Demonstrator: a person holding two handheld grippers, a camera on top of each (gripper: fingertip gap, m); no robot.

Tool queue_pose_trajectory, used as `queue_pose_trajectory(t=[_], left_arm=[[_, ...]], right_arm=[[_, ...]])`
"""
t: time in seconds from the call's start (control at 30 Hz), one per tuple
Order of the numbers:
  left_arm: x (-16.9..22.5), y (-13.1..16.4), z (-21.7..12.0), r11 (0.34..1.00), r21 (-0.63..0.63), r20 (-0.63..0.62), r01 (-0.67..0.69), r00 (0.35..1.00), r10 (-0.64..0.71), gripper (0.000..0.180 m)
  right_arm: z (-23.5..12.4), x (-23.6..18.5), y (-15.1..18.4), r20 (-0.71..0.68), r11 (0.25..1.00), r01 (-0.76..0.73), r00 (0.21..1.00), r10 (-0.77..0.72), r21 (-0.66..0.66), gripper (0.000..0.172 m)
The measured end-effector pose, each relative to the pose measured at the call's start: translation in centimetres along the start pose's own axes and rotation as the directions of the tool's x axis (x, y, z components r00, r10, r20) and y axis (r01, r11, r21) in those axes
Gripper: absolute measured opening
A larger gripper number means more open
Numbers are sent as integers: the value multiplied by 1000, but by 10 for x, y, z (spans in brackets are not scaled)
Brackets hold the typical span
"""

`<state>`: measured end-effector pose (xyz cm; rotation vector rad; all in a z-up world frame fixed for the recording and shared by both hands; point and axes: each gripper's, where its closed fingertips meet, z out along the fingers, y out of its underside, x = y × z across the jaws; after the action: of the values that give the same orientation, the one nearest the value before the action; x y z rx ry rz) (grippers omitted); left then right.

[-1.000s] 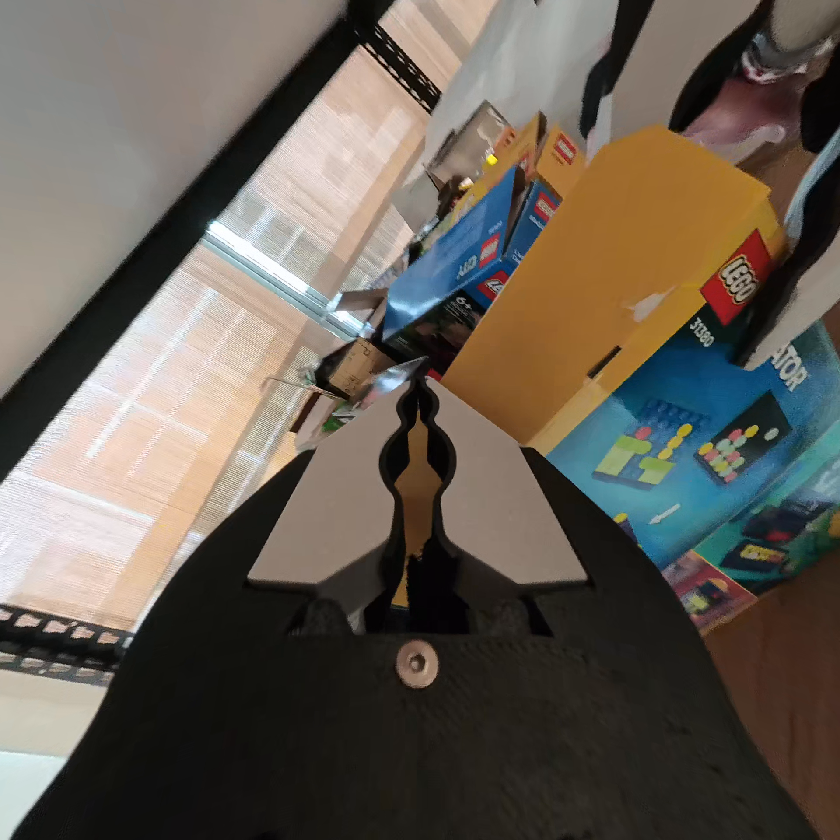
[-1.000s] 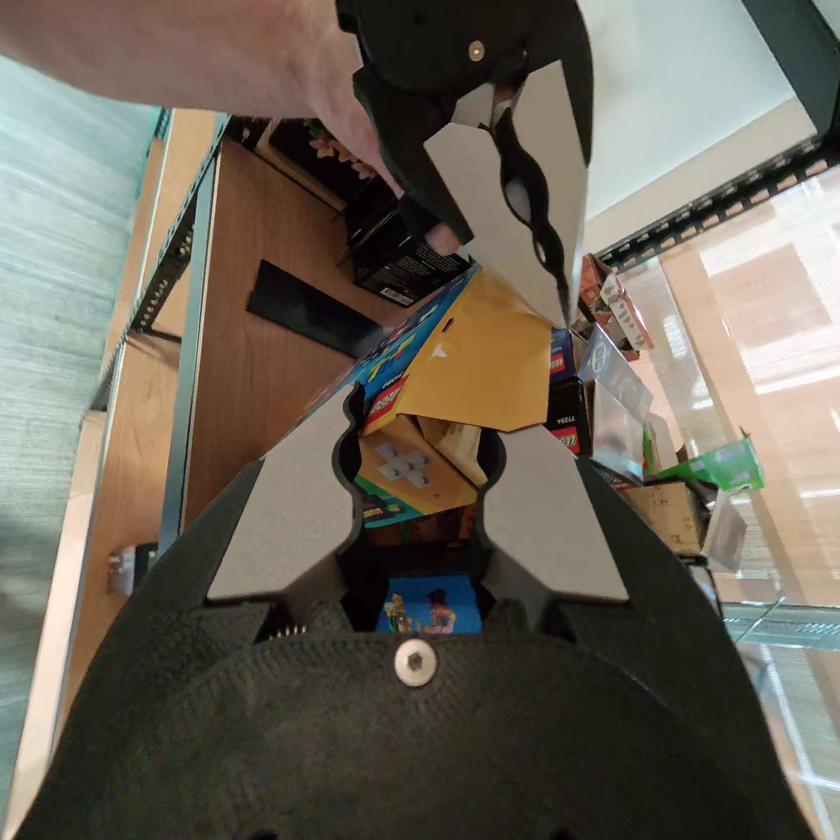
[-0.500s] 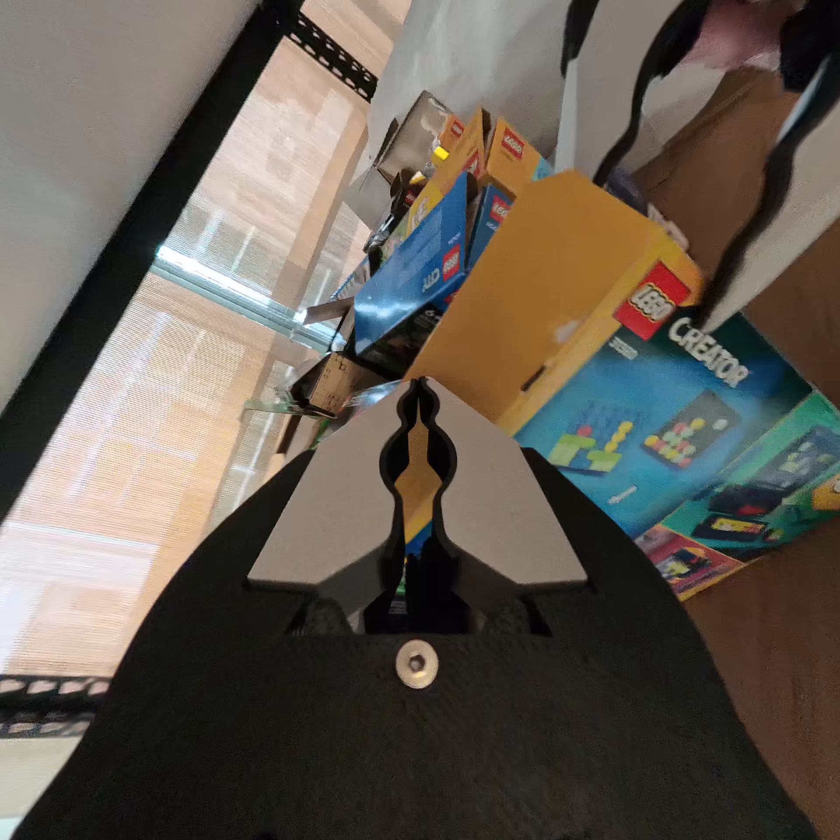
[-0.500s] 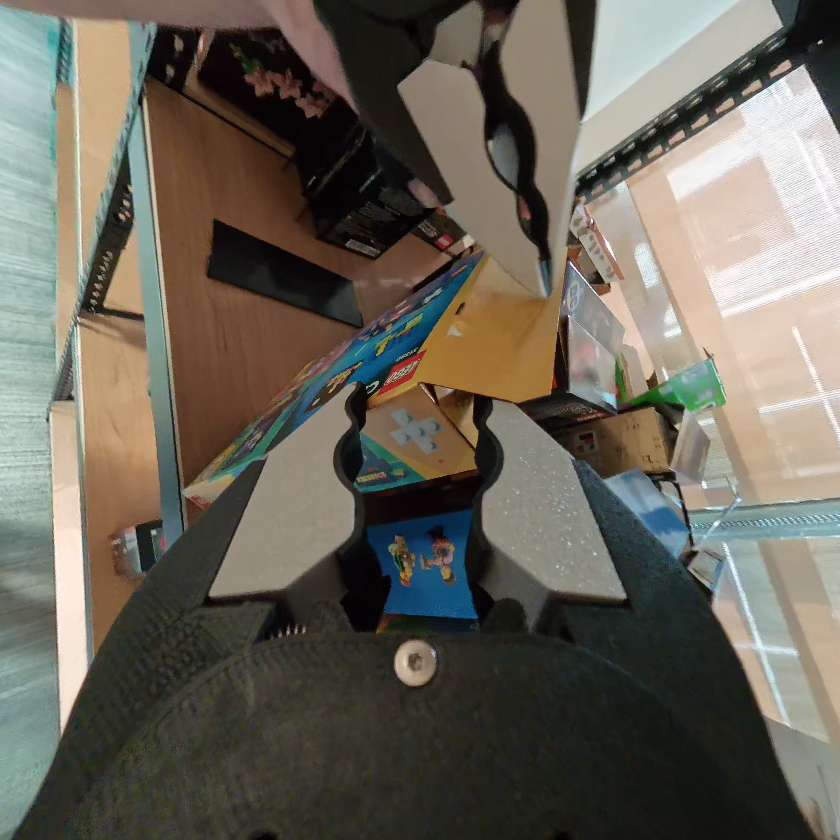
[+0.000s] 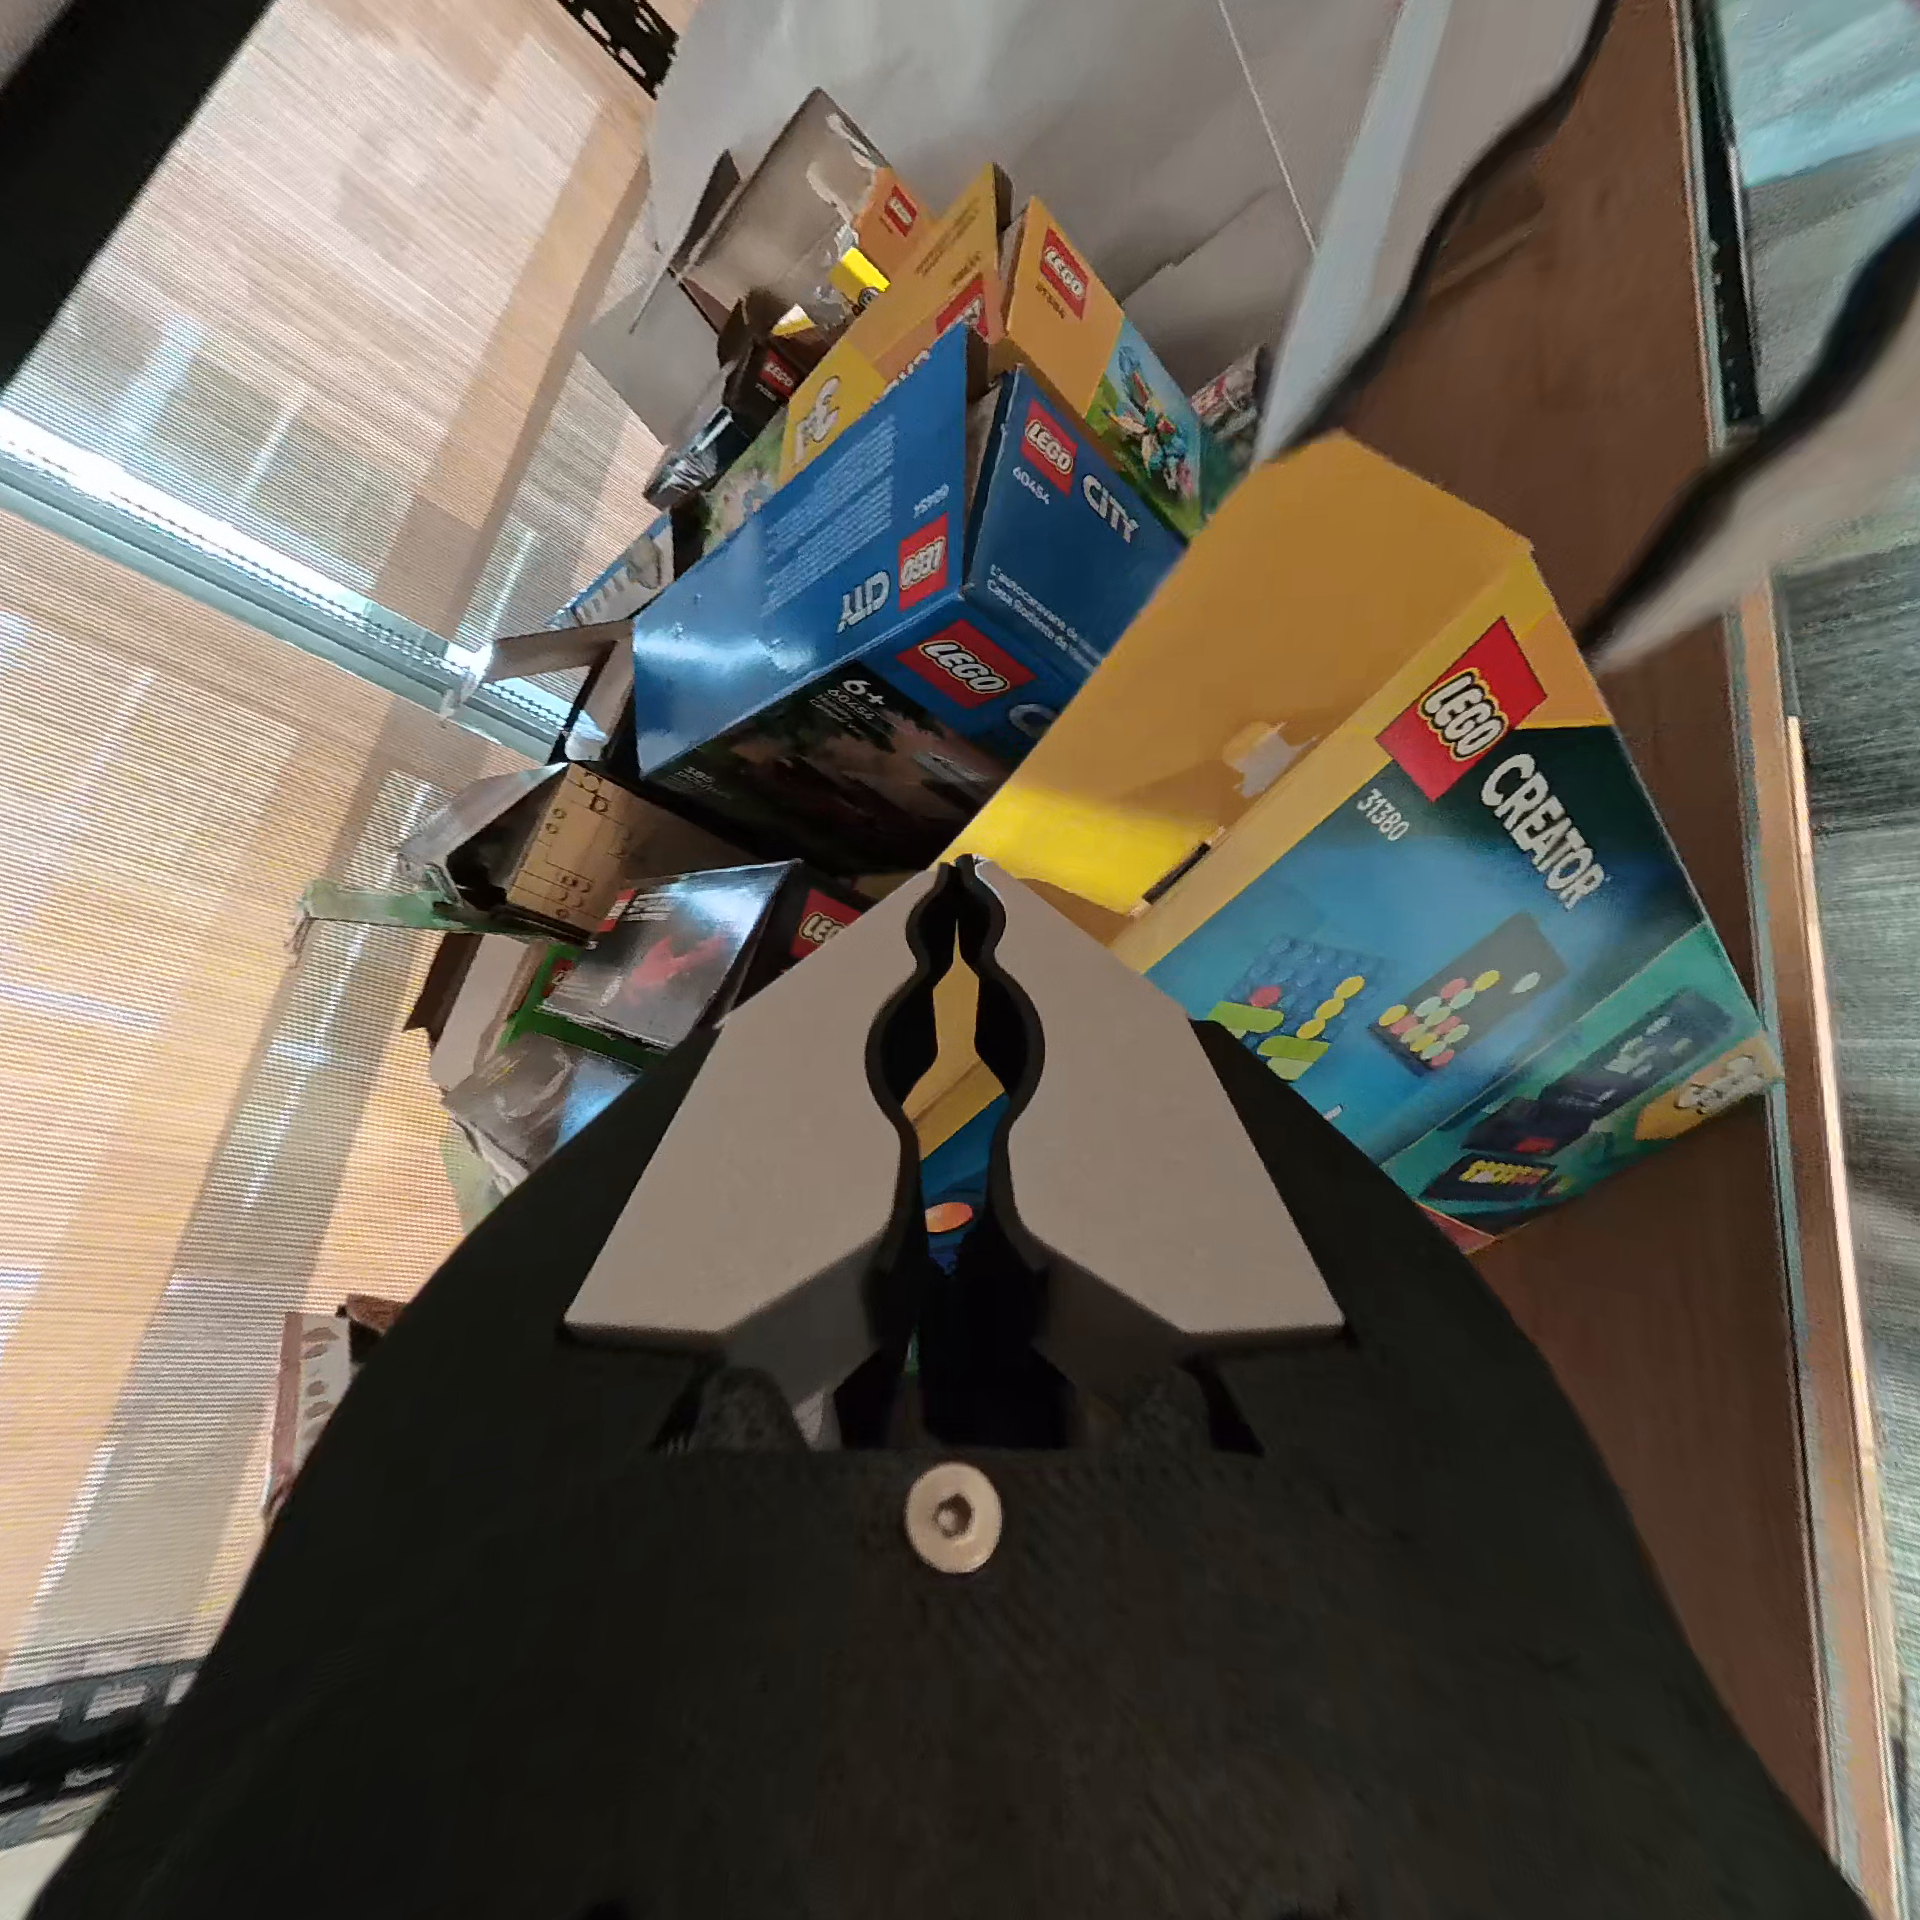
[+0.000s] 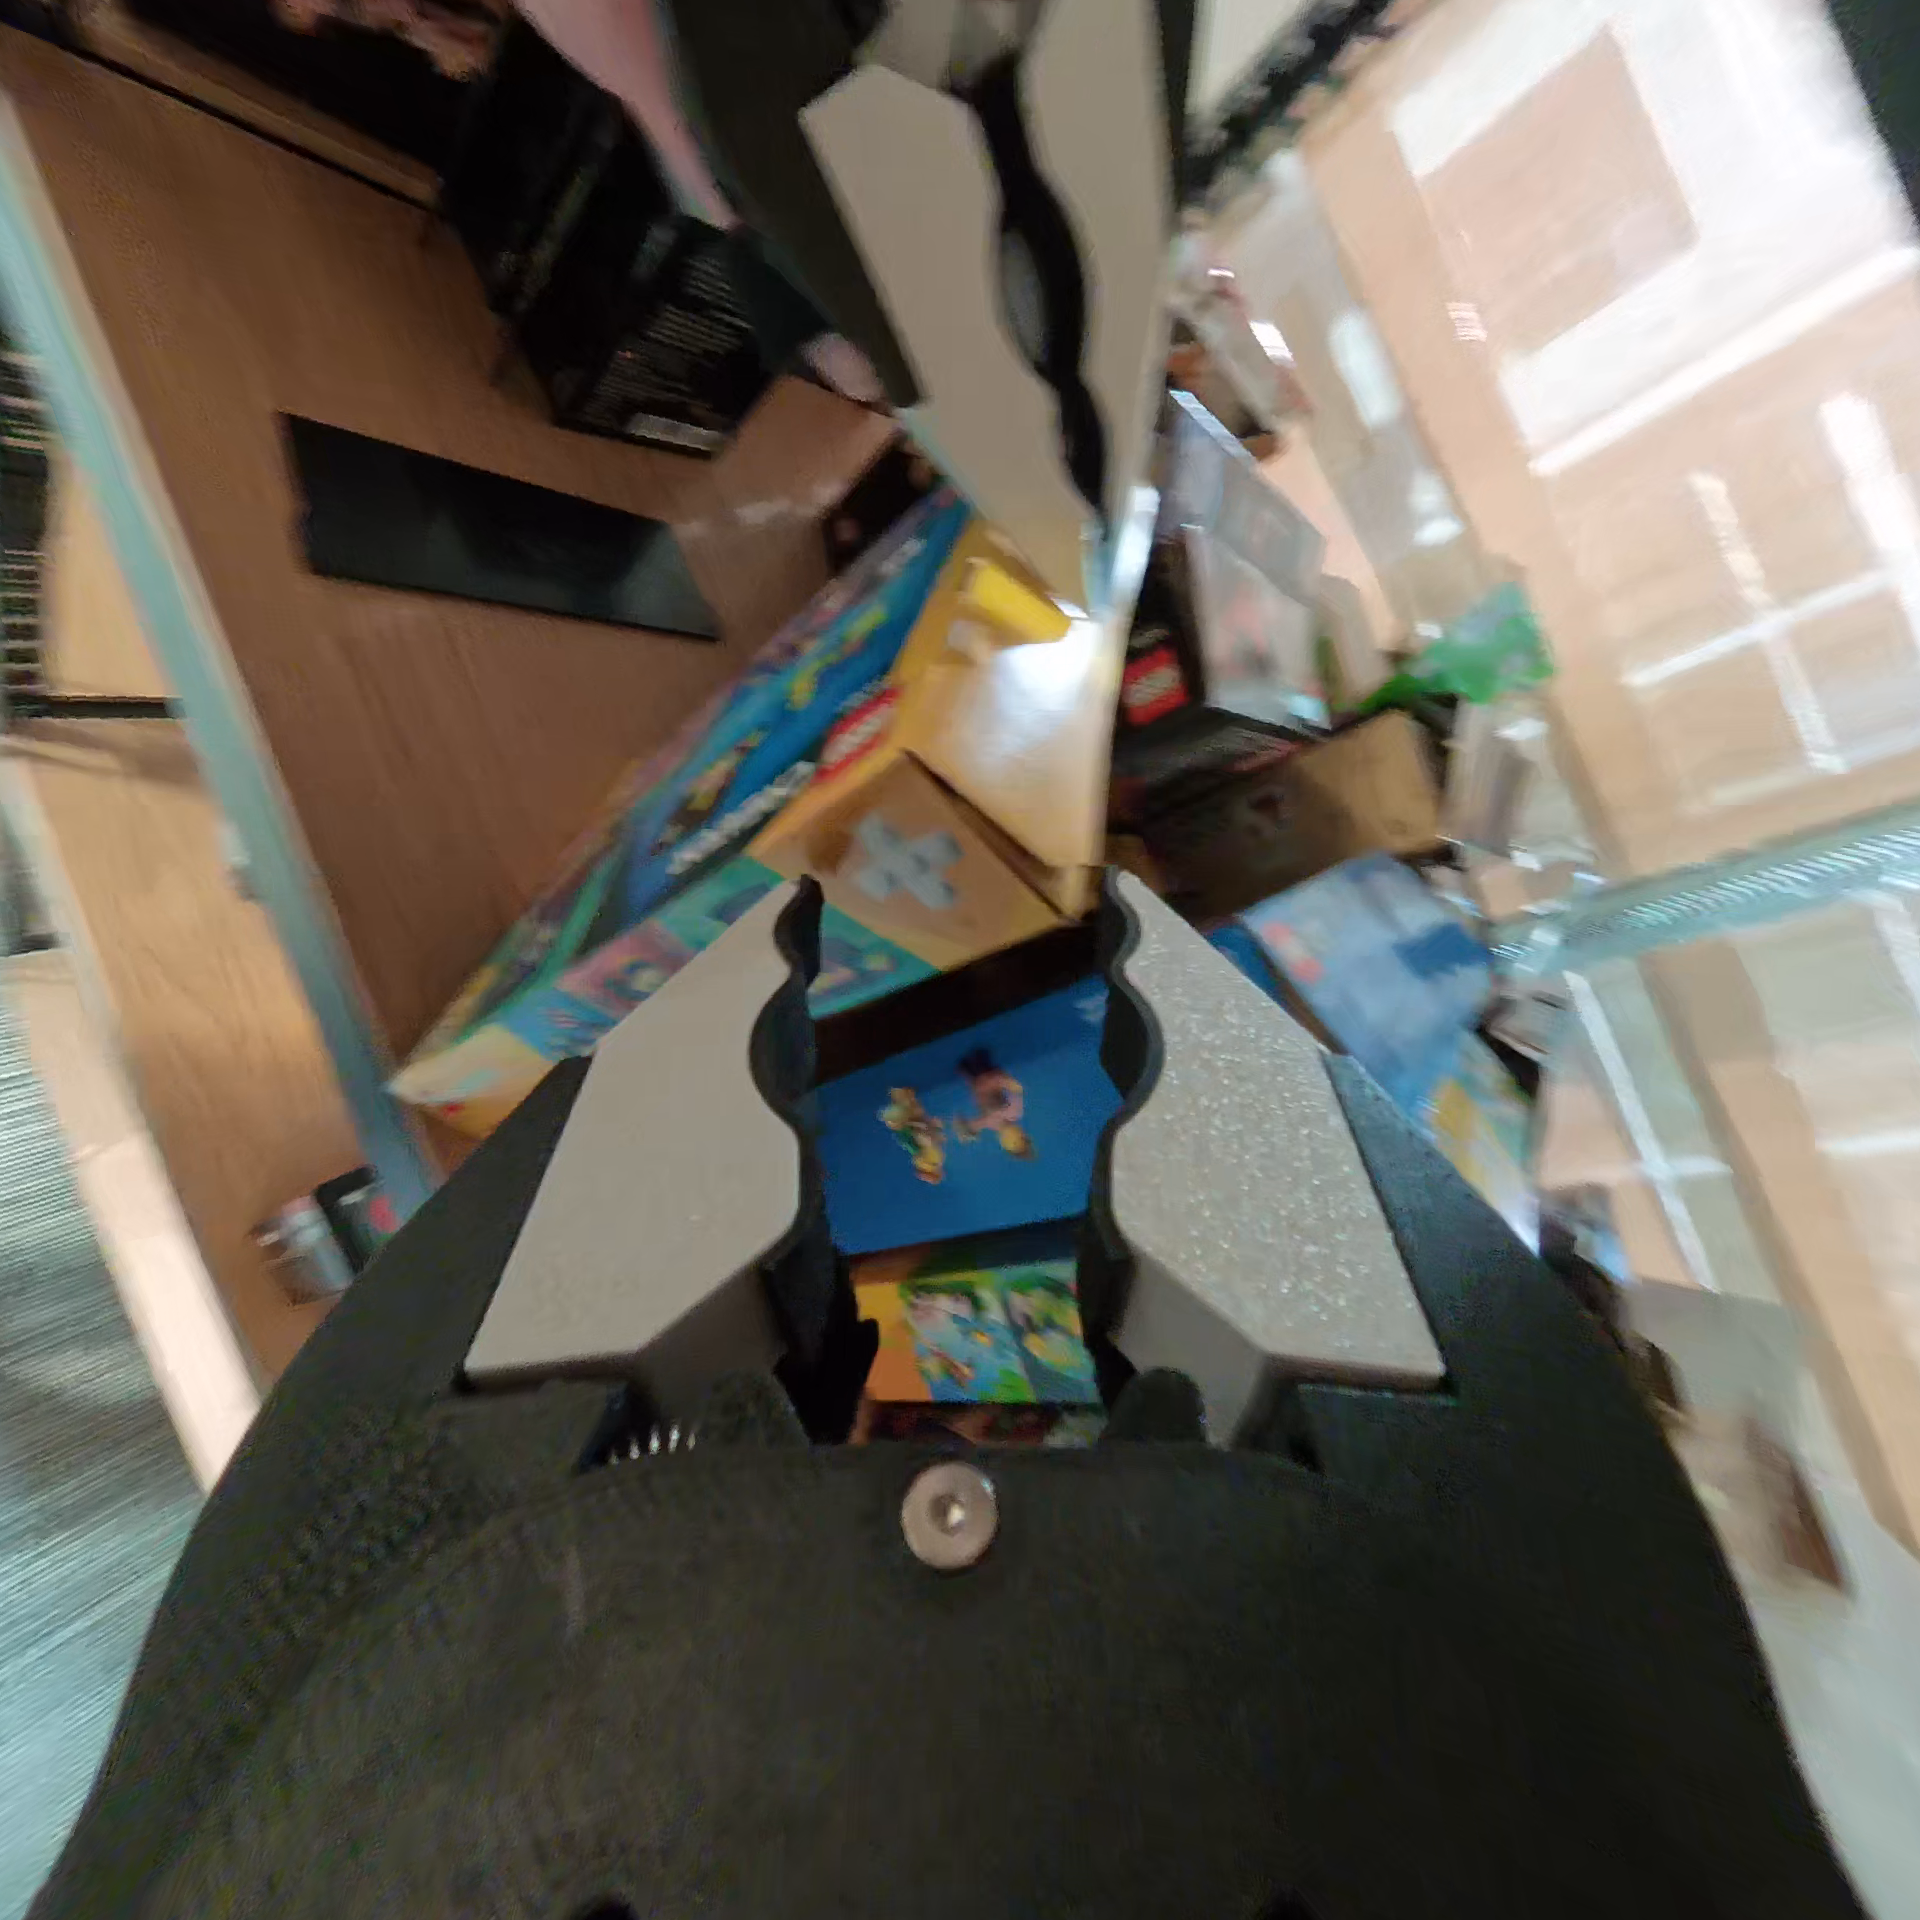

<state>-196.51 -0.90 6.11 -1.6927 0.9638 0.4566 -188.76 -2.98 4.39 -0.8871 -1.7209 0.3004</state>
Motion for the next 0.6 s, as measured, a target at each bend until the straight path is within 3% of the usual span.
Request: queue_pose_trajectory(t=[0.13,0.33,0.53,0.6], left_arm=[[1,1,0,1000,-2,-27,26,999,-26,0],[2,1,1,998,10,-27,69,997,-69,0],[4,2,-15,1000,-10,-30,-27,999,27,0],[-2,6,-19,997,-34,-45,-64,997,62,9]], right_arm=[[-20,13,-25,-85,995,23,996,-14,98,58],[26,-11,-19,31,995,100,995,-100,-17,49],[24,-11,-21,111,994,94,989,-100,61,46],[24,-10,-19,143,990,101,983,-115,101,46]])
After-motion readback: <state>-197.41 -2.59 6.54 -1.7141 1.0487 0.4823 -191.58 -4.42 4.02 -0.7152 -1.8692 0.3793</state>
